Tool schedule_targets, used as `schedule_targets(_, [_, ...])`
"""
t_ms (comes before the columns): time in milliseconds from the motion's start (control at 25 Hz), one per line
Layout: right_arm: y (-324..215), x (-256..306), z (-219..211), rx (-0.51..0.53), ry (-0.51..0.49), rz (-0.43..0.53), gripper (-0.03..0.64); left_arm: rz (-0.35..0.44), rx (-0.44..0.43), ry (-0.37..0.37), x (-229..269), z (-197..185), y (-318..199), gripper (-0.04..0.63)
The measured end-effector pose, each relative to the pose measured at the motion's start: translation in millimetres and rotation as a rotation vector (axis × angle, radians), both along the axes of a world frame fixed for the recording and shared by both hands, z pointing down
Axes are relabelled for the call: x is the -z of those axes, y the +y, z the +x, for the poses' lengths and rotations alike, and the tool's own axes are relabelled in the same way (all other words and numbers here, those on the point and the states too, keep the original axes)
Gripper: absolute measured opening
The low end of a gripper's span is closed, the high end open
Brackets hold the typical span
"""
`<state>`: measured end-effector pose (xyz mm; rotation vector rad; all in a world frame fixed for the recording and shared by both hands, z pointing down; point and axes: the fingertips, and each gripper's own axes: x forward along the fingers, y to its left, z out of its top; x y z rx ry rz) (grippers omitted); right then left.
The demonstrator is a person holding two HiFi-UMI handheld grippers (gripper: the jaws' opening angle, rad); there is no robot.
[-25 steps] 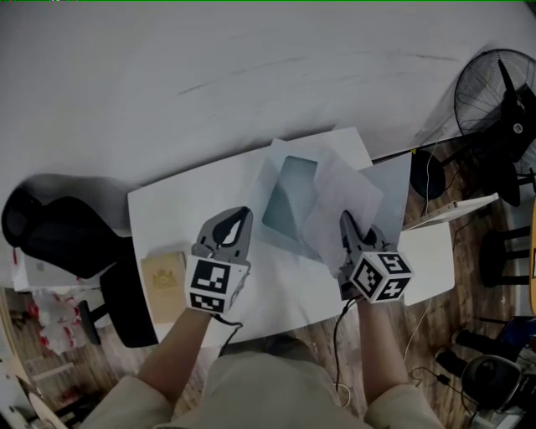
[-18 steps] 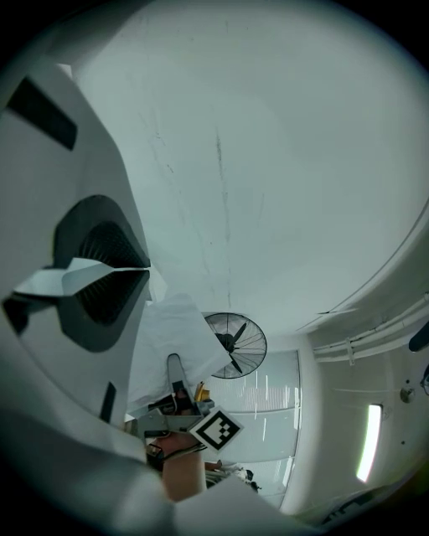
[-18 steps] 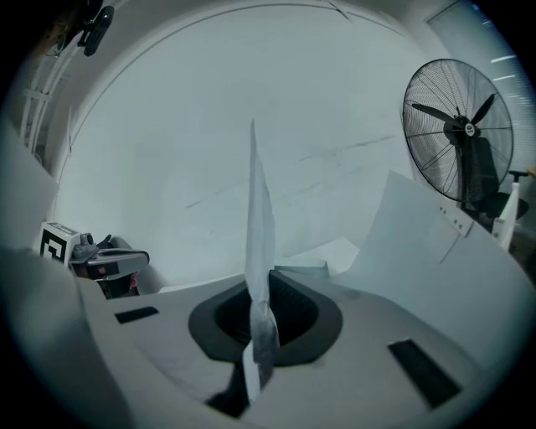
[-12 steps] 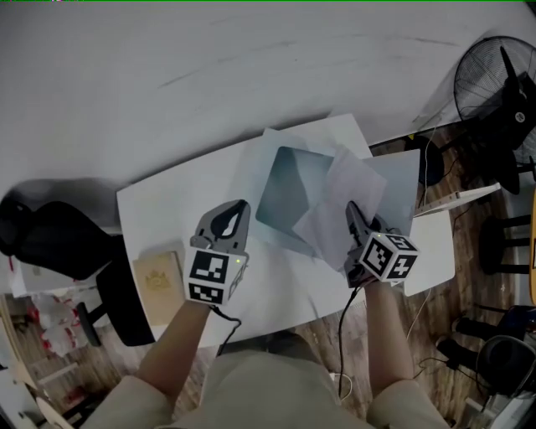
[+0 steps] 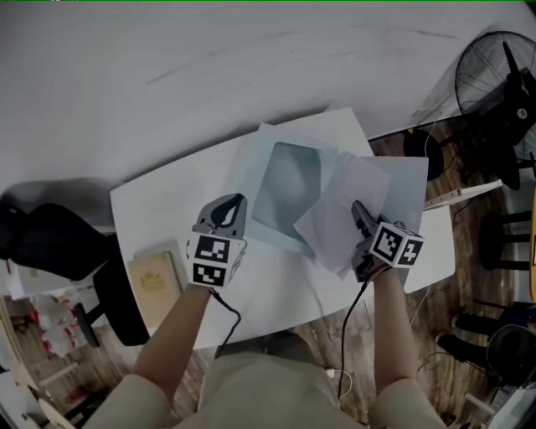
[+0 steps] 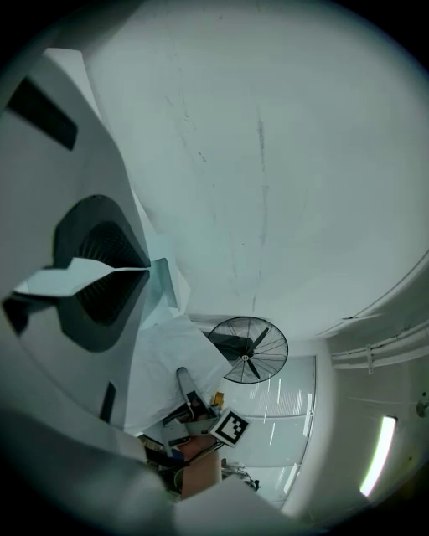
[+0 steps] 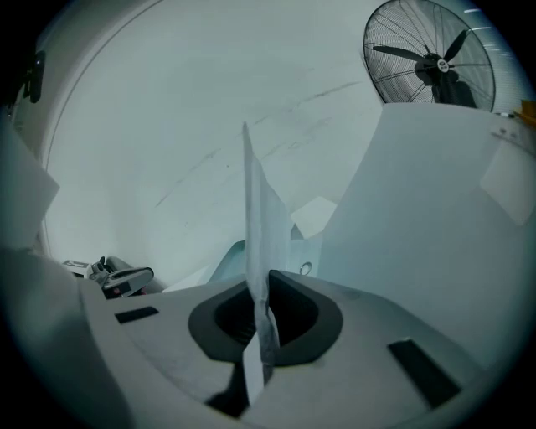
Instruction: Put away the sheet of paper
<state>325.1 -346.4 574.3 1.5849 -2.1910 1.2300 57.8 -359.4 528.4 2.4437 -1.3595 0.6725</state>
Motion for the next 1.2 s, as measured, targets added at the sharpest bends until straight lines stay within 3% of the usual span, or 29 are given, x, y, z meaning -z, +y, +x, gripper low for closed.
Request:
schedule_targets(240, [-2.8, -12.6, 5.7, 0.105, -0.001, -0.039, 0.021, -0.056, 0.014, -0.039, -33.4, -6.9, -5.2, 0.028])
schedule_targets(600, [-11.6, -29.7, 21.1, 0.181, -0.041, -0.078, 0.021, -0.111, 0.019, -0.075, -68.4, -10.0, -6.3, 0.028])
schedule_targets(1200, [-42.9, -48.4, 30.5, 0.274, -0.208, -0.144, 0.021, -0.141, -0.011, -0.084, -85.6, -2.4, -2.1, 0.028])
